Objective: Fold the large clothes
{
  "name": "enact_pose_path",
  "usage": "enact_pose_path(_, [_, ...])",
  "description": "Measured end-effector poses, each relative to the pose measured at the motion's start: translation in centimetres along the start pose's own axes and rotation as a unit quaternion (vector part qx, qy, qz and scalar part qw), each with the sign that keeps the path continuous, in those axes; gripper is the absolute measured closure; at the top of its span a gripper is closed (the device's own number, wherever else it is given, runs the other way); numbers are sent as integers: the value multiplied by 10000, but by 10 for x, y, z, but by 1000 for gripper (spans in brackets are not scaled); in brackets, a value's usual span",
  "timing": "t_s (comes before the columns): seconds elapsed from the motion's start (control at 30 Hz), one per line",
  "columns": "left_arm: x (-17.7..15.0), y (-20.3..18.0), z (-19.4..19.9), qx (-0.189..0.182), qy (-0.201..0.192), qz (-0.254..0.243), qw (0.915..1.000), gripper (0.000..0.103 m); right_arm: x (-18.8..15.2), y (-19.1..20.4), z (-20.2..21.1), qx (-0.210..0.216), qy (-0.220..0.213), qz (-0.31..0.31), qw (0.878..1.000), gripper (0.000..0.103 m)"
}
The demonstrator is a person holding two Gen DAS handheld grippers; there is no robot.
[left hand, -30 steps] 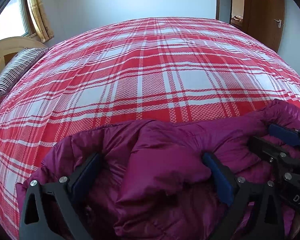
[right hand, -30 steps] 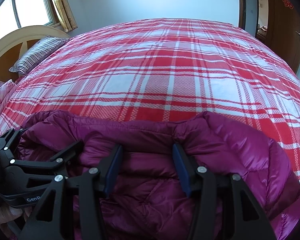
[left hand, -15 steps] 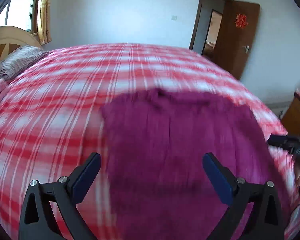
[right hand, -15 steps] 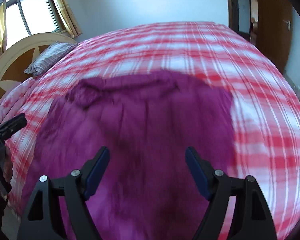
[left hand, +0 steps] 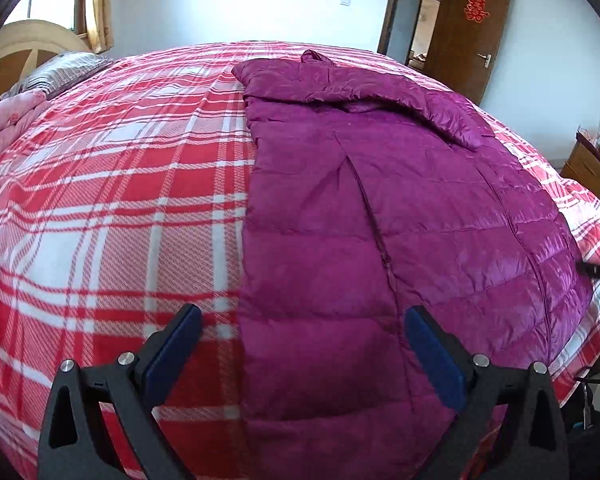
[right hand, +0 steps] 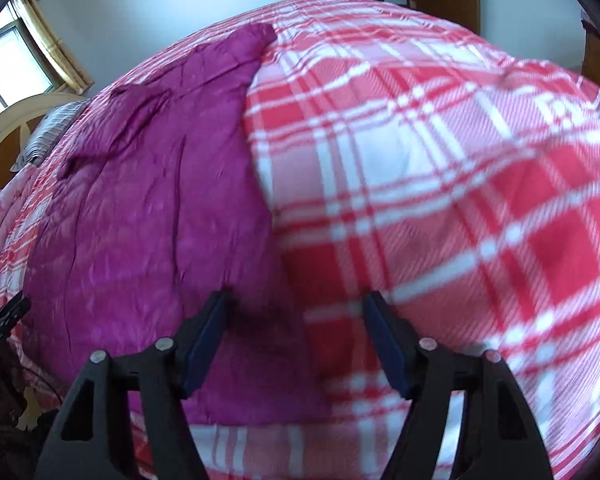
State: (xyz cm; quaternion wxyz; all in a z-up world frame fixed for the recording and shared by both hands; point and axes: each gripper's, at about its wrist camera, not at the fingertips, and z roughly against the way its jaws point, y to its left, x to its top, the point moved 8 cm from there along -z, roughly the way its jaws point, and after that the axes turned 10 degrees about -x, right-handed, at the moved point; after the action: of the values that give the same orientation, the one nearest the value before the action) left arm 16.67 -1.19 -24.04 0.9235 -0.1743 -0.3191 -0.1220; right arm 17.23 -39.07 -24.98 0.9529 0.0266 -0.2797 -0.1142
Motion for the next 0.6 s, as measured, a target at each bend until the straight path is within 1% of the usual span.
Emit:
enact_pose_path(0.07, [-5,-3,0,-67,80,17,9999,9,-9,10,2,-20,-14,174,9998,40])
enact_pose_path(0.1, [-9,-4,1,-9,109,-5,9999,20,-14,18,3,58,41,294,9995,47])
enact_pose_path(0.13, [-13,-4,3,8,143,-31,9999,28,-20,21,5,101,69,314,9994,54])
enact_pose_path(0.17, [-19,-9,7,-19,174,-60,9998,31,-25,23,6,139,102,333,9993,57])
enact_pose_path(0.2, [-24,-9,9,-42,195,-140,9997,43,-28,26,6,203,128,377,9990,63])
enact_pose_path(0.23, [-26,-8,11,-21,199,-178,9996,62,-27,28,5,246,124,383,9989,73])
enact_pose_path(0.27, [-28,-7,13,-92,223,-137,9996,71,-27,29,5,337,120,361,9987,79])
enact_pose_path(0.3, [-27,-7,15,-381,248,13,9990,90,-27,30,5,505,138,304,9982,88])
enact_pose_path(0.33, [-23,-8,19,-679,248,194,9972,96,-26,34,6,659,153,281,9973,90])
enact_pose_path(0.37, [-21,-8,24,-773,182,263,9965,97,-26,36,10,699,116,323,9970,91])
enact_pose_path(0.4, [-15,-10,31,-820,77,238,9963,97,-22,40,17,744,-9,394,9965,92])
enact_pose_path(0.47, [-3,-15,46,-931,-107,200,9954,98,-18,43,32,949,-199,366,9946,92])
enact_pose_path(0.53, [13,-19,68,-1118,-336,274,9928,98,-7,43,52,1236,-415,198,9913,93])
enact_pose_path(0.6, [25,-29,93,-1300,-550,193,9898,98,7,41,79,1498,-635,31,9867,93])
